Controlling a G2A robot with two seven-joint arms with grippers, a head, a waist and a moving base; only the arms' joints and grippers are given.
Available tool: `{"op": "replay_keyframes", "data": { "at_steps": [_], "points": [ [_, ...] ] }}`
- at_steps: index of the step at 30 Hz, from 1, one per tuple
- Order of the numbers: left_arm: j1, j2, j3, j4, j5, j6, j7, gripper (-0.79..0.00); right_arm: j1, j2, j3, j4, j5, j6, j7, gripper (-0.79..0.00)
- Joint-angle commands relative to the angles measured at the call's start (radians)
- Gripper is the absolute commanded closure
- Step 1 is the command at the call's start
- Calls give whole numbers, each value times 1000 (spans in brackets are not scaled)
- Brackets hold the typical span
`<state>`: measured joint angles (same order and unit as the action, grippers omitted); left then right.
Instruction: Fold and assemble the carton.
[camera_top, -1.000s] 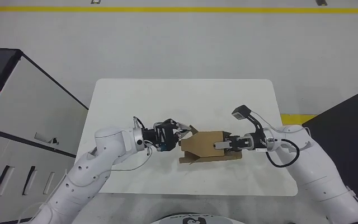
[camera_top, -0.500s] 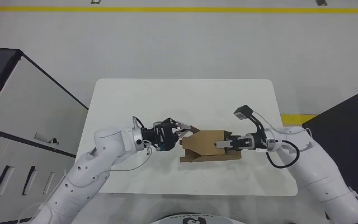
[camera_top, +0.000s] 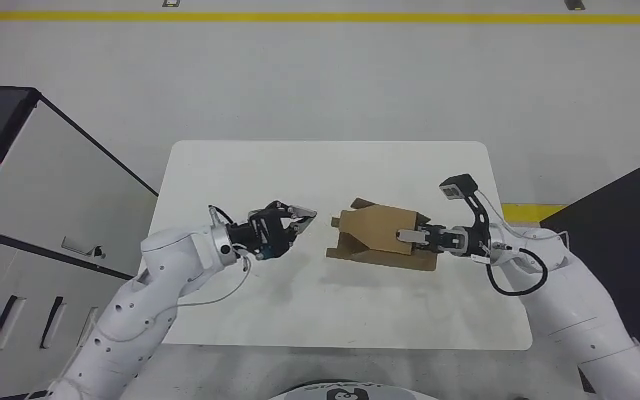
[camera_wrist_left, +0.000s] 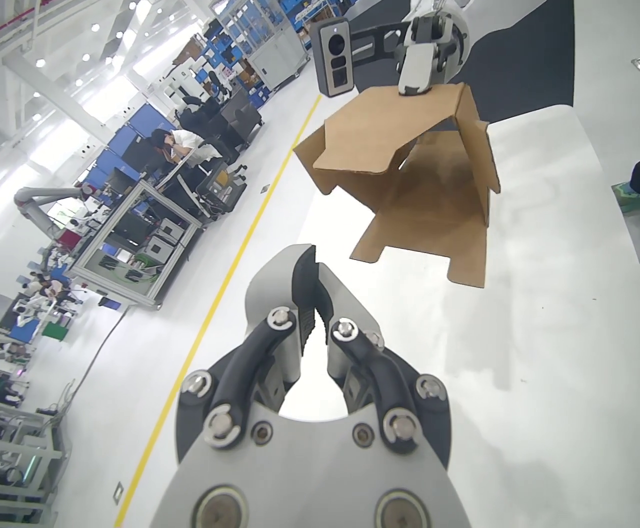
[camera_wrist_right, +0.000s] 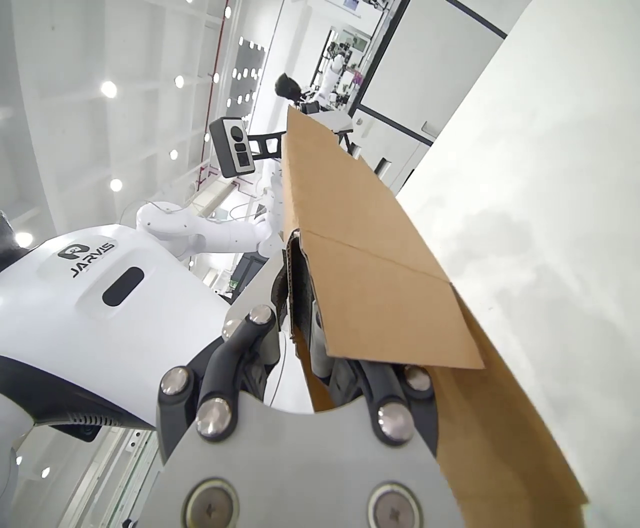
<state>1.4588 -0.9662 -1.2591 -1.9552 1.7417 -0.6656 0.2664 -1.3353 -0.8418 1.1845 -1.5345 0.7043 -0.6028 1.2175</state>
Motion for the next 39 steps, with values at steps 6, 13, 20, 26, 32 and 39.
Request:
{"op": "replay_keyframes", "data": {
  "at_steps": [6, 13, 20, 26, 32, 39],
  "points": [
    [3, 0, 1, -9, 11, 15, -7, -785, -8, -3, 6, -1, -8, -10, -20, 0],
    [26, 10, -27, -15, 51, -5, 52, -785, -37, 5, 48, -68, 26, -40, -40, 0],
    [27, 12, -25, -16, 85, 1, 43, -785, -54, 13, 65, -107, 13, -70, -70, 0],
    [29, 12, -24, -16, 80, 7, 51, -305, -59, 8, 62, -118, 9, -82, -83, 0],
    [24, 16, -43, -15, 81, -15, 36, 0, -53, 8, 76, -117, 21, -89, -90, 0],
    [31, 14, -42, -1, 56, -5, 7, 0, -55, 7, 75, -122, 19, -83, -99, 0]
  ]
}}
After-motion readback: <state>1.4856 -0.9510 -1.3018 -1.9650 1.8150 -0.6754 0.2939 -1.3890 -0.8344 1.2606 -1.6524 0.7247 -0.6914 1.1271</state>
